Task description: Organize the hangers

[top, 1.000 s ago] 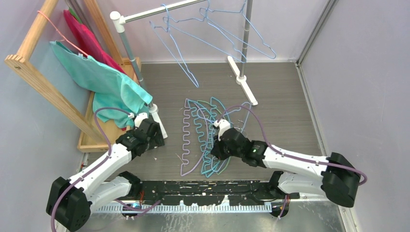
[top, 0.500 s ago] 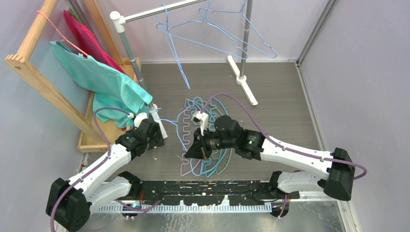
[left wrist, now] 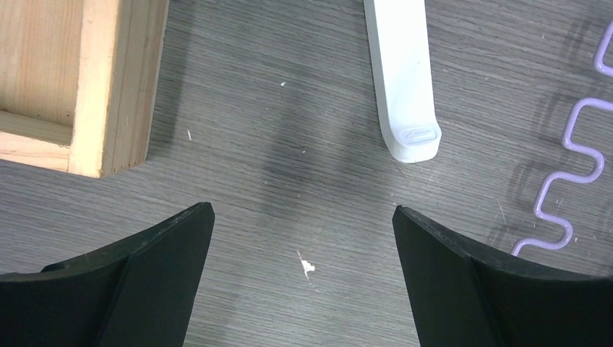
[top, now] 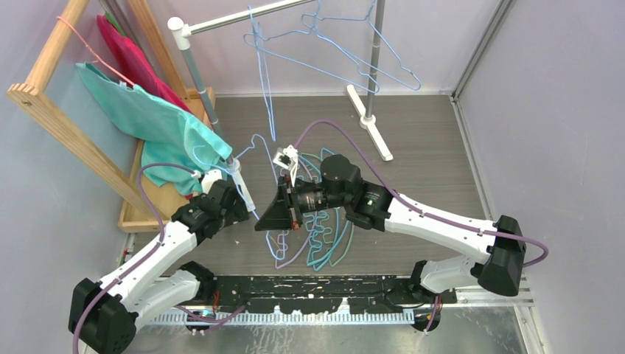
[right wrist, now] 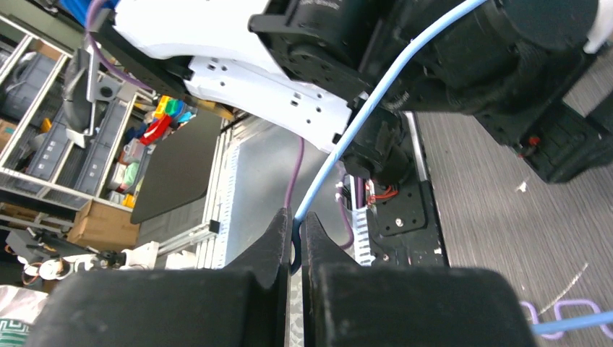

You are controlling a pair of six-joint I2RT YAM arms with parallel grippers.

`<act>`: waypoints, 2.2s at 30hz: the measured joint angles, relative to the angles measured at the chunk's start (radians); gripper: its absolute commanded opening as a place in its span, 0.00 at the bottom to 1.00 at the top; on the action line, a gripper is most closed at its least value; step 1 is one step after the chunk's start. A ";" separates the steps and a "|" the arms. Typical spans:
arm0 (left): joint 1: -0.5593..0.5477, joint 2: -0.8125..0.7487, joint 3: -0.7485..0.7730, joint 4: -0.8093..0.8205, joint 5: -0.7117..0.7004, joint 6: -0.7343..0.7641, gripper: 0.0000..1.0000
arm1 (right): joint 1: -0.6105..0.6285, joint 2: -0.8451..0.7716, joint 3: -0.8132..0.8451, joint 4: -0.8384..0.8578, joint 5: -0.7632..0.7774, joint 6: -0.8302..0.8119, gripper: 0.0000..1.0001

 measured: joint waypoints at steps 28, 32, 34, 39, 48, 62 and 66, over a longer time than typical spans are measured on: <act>0.000 -0.008 0.015 -0.009 -0.022 0.007 0.98 | -0.157 0.224 0.226 0.480 0.143 0.208 0.01; 0.000 -0.021 0.015 -0.008 -0.022 0.007 0.98 | -0.164 0.162 0.150 0.474 0.180 0.195 0.01; 0.000 -0.019 0.015 -0.008 -0.022 0.007 0.98 | -0.166 0.137 0.127 0.461 0.185 0.188 0.01; 0.000 0.001 0.015 -0.007 -0.020 0.006 0.98 | -0.169 0.075 0.059 0.434 0.185 0.171 0.01; 0.000 0.010 0.015 -0.007 -0.018 0.006 0.98 | -0.169 0.013 -0.093 0.393 0.172 0.164 0.01; 0.000 0.031 0.015 -0.006 -0.019 0.007 0.98 | -0.170 0.095 0.077 0.447 -0.035 0.273 0.01; 0.000 0.029 0.015 -0.008 -0.019 0.008 0.98 | -0.177 0.161 0.182 0.530 -0.083 0.332 0.01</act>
